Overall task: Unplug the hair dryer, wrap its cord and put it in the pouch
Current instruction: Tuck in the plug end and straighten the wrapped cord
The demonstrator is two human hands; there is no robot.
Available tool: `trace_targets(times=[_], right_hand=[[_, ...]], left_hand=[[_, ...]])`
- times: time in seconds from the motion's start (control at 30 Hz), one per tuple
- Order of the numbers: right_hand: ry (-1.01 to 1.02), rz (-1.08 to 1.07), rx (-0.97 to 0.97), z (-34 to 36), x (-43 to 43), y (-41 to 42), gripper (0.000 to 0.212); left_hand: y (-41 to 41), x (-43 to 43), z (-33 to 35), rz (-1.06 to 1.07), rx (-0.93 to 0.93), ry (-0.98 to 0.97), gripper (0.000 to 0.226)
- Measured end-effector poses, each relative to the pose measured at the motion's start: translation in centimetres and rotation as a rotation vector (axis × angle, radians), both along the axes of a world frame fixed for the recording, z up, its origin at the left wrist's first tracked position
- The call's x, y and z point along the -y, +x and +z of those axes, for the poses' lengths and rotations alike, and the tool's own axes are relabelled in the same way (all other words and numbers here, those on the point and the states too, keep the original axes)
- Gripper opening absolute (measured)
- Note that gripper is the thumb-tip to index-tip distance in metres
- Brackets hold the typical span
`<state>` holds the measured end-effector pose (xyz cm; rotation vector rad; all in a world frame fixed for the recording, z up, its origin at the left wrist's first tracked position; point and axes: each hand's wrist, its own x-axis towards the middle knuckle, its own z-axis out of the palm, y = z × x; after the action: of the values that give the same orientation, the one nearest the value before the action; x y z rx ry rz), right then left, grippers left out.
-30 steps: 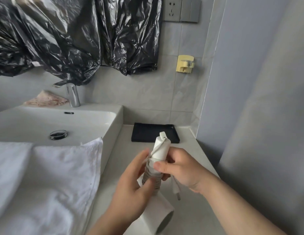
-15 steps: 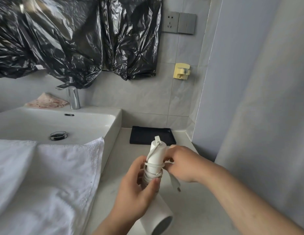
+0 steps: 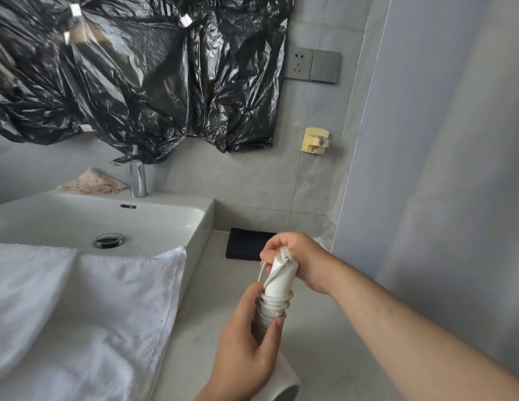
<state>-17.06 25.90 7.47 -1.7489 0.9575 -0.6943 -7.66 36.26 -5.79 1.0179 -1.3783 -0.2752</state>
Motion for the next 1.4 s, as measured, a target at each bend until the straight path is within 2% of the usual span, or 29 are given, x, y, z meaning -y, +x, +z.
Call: trace_targets(times=[0.17, 0.27, 0.37, 0.43, 0.5, 0.57, 0.63, 0.77, 0.9, 1.0, 1.03, 1.23, 1.3, 1.4], right_hand=[[0.105, 0.065, 0.187, 1.8, -0.7, -0.2, 0.019], [0.113, 0.089, 0.248, 3.6, -2.1, -0.6, 0.023], [0.039, 0.109, 0.268, 4.5, -3.7, -1.9, 0.046], [-0.021, 0.077, 0.319, 4.2, -4.9, -2.9, 0.053], [-0.058, 0.024, 0.407, 3.4, -6.1, -3.6, 0.048], [-0.065, -0.051, 0.522, 2.1, -7.1, -3.9, 0.04], [-0.027, -0.124, 0.607, 0.5, -7.5, -4.0, 0.041], [0.052, -0.104, 0.606, -2.4, -7.5, -3.9, 0.038], [0.06, -0.079, 0.624, -3.4, -7.5, -4.2, 0.04], [-0.027, -0.068, 0.493, -4.2, -7.6, -4.5, 0.014], [-0.053, -0.075, 0.439, -4.5, -7.7, -4.6, 0.013], [-0.198, -0.068, 0.313, -5.7, -7.8, -5.2, 0.018], [-0.209, -0.07, 0.299, -6.6, -7.5, -5.4, 0.021], [-0.204, -0.102, 0.349, -7.1, -8.0, -5.3, 0.024]], left_hand=[[-0.5, -0.3, -0.6, 0.128, 0.012, -0.005, 0.066], [-0.6, -0.1, -0.5, 0.078, 0.016, -0.003, 0.051], [-0.3, 0.0, -0.6, 0.077, 0.024, 0.0, 0.05], [-0.4, 0.1, -0.8, 0.063, 0.03, -0.005, 0.048], [-0.6, 0.2, -1.0, 0.081, 0.049, -0.033, 0.05], [-0.7, 0.3, -1.1, 0.109, 0.053, -0.056, 0.064], [-0.7, 0.0, -0.9, 0.131, 0.059, -0.071, 0.076], [-0.5, 0.0, -0.9, 0.15, 0.078, -0.106, 0.084], [0.0, 0.3, -0.9, 0.164, 0.166, -0.165, 0.075], [-0.1, -0.1, -0.4, 0.16, 0.179, -0.176, 0.056], [-0.1, -0.3, -0.2, 0.162, 0.177, -0.181, 0.048], [0.4, -0.5, 1.5, 0.239, 0.247, -0.21, 0.035], [0.7, -0.5, 1.5, 0.261, 0.287, -0.206, 0.02], [1.0, -0.7, 1.2, 0.305, 0.316, -0.192, 0.019]])
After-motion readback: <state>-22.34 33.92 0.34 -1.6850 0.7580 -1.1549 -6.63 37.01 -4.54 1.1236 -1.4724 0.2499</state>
